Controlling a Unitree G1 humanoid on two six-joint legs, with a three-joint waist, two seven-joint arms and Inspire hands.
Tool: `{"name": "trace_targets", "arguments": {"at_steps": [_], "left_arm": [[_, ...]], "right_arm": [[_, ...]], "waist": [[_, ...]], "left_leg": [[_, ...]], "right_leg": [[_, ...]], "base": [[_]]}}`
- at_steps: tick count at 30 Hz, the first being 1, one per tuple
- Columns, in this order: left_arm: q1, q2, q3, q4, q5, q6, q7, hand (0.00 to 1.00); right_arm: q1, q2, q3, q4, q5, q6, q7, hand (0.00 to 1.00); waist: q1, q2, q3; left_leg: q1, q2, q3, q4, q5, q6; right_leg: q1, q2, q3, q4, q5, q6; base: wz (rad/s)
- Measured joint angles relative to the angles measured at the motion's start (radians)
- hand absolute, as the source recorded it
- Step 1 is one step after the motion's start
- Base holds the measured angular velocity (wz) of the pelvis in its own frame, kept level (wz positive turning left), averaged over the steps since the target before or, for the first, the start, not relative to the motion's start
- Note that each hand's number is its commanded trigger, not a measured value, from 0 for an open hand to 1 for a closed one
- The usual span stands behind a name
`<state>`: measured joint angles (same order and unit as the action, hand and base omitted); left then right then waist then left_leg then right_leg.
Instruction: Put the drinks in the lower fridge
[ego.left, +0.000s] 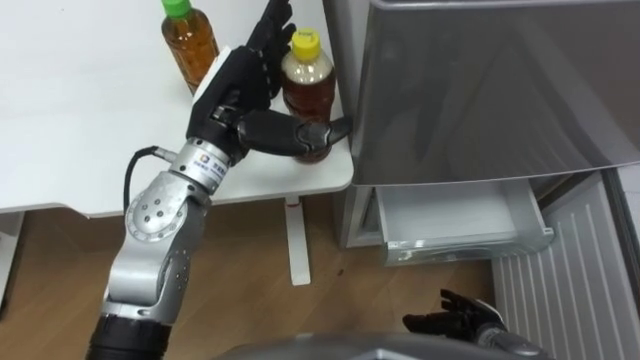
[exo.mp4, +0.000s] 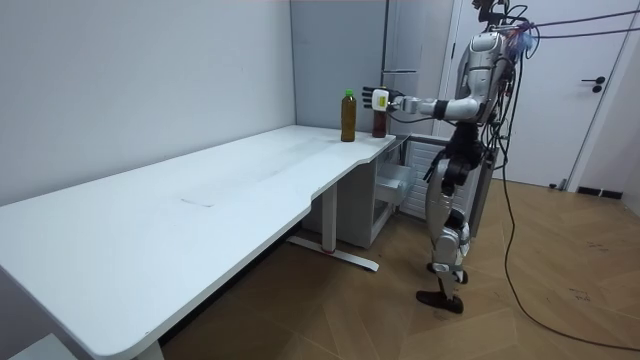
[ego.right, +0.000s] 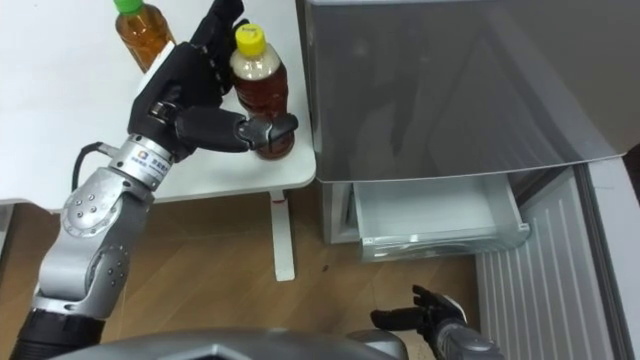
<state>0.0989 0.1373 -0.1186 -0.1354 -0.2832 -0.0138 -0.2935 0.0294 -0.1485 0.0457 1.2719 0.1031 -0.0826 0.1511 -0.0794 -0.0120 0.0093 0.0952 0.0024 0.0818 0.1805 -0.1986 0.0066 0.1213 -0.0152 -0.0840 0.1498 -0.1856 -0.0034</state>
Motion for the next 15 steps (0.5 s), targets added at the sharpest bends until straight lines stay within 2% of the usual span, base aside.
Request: {"name": "trace_targets", "arguments": {"at_steps": [3, 4, 5, 6, 7, 8, 15], "left_arm": [[0.000, 0.000, 0.000, 0.000, 0.001, 0.010, 0.000, 0.00], [0.000, 0.000, 0.000, 0.000, 0.001, 0.010, 0.000, 0.04], [0.000, 0.000, 0.000, 0.000, 0.001, 0.010, 0.000, 0.24], [0.000, 0.000, 0.000, 0.000, 0.001, 0.011, 0.000, 0.51], [0.000, 0.000, 0.000, 0.000, 0.001, 0.011, 0.001, 0.88], [0.000, 0.000, 0.000, 0.002, 0.000, 0.011, 0.001, 1.00], [0.000, -0.001, 0.006, 0.022, 0.001, 0.011, 0.007, 1.00]], "right_arm": [[0.000, 0.000, -0.001, -0.004, 0.000, 0.009, -0.004, 0.00], [0.000, 0.000, -0.001, -0.004, -0.002, 0.009, -0.004, 0.00], [-0.001, 0.000, -0.001, -0.006, -0.010, 0.009, -0.004, 0.00], [-0.001, 0.000, -0.001, -0.007, -0.015, 0.009, -0.004, 0.00], [-0.002, 0.000, -0.001, -0.009, -0.026, 0.009, -0.005, 0.00], [-0.004, 0.000, -0.001, -0.010, -0.033, 0.009, -0.006, 0.00], [0.003, -0.001, -0.001, -0.021, -0.034, 0.010, -0.013, 0.00]], "waist": [[0.000, 0.001, -0.0009], [-0.001, 0.002, -0.0009], [-0.001, 0.002, -0.0010], [-0.001, 0.002, -0.0009], [-0.001, 0.003, -0.0009], [0.000, 0.004, -0.0004], [0.001, 0.006, 0.0003]], "left_leg": [[0.000, 0.000, 0.000, -0.001, 0.000, 0.000], [0.000, 0.000, 0.000, -0.001, 0.000, 0.000], [0.001, 0.000, 0.000, -0.001, 0.000, 0.000], [0.001, 0.000, 0.001, -0.001, 0.000, 0.000], [0.002, 0.000, 0.001, -0.001, 0.000, 0.000], [0.002, 0.000, 0.000, -0.001, 0.000, 0.000], [0.003, 0.000, 0.000, -0.001, 0.000, 0.000]], "right_leg": [[0.000, 0.000, 0.000, -0.001, 0.000, 0.000], [0.000, 0.000, 0.000, -0.001, 0.000, 0.000], [0.000, 0.000, 0.000, -0.001, 0.000, 0.000], [0.000, 0.000, 0.000, -0.001, 0.000, 0.000], [0.001, 0.000, 0.001, -0.001, 0.000, 0.000], [0.001, 0.000, 0.001, 0.000, 0.000, 0.000], [0.001, 0.000, 0.001, 0.000, 0.000, 0.000]], "base": [[0.00], [0.00], [0.00], [0.00], [0.00], [0.00], [0.00]]}}
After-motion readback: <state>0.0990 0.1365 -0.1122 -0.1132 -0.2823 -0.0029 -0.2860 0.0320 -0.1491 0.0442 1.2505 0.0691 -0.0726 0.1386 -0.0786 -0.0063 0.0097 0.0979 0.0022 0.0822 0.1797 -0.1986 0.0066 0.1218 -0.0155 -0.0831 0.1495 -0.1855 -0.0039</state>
